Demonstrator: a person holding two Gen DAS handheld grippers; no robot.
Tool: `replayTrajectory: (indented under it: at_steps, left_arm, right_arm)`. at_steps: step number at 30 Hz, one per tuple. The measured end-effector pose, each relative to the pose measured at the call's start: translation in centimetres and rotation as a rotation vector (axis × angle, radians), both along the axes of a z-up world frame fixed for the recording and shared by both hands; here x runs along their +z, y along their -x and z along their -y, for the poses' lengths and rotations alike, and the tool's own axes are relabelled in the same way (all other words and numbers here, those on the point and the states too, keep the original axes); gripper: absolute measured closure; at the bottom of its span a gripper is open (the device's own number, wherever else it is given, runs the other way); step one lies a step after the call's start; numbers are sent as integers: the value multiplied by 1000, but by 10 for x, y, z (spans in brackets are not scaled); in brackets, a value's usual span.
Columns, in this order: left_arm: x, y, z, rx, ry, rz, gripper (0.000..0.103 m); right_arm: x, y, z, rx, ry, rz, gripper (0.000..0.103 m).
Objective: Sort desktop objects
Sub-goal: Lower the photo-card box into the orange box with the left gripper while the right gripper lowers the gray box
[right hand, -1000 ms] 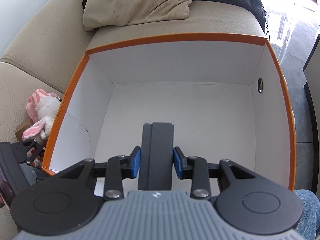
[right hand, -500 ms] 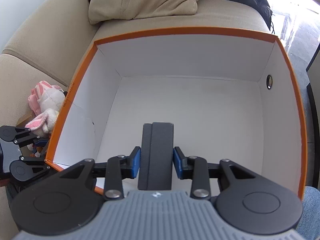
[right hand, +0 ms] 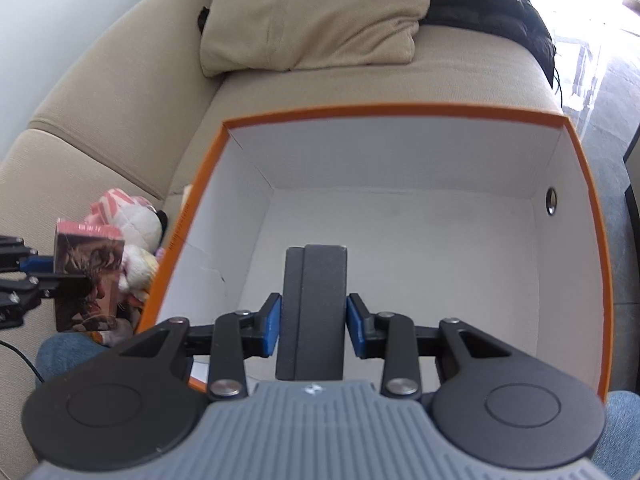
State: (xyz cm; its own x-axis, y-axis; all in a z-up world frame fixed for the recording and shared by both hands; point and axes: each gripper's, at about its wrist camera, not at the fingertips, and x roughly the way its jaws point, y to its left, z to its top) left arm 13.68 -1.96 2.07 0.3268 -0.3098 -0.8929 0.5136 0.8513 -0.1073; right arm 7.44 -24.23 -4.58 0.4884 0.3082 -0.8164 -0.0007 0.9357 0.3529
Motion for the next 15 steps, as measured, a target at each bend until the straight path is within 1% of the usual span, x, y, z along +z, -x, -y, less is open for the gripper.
replayTrajectory:
  at_steps: [3,5,8,12,15]
  left_arm:
    - [5,-18,23,1,88,-40,77]
    - [-4,-32,40,5,97,-67,77]
    - [-27,-48,62,18,64,-113,77]
    - [-61,-71,86,62,-9,-125,77]
    - [-76,-92,98,100,-60,-123,77]
  right_arm:
    - [10,-2,-1,-6,-8,36,66]
    - [14,-4,0,-16,-10,50,67]
    - [17,-9,1,-28,-22,51,67]
    - [8,-25,2,-57,-65,17,67]
    - [7,-46,1,-69,-82,19,67]
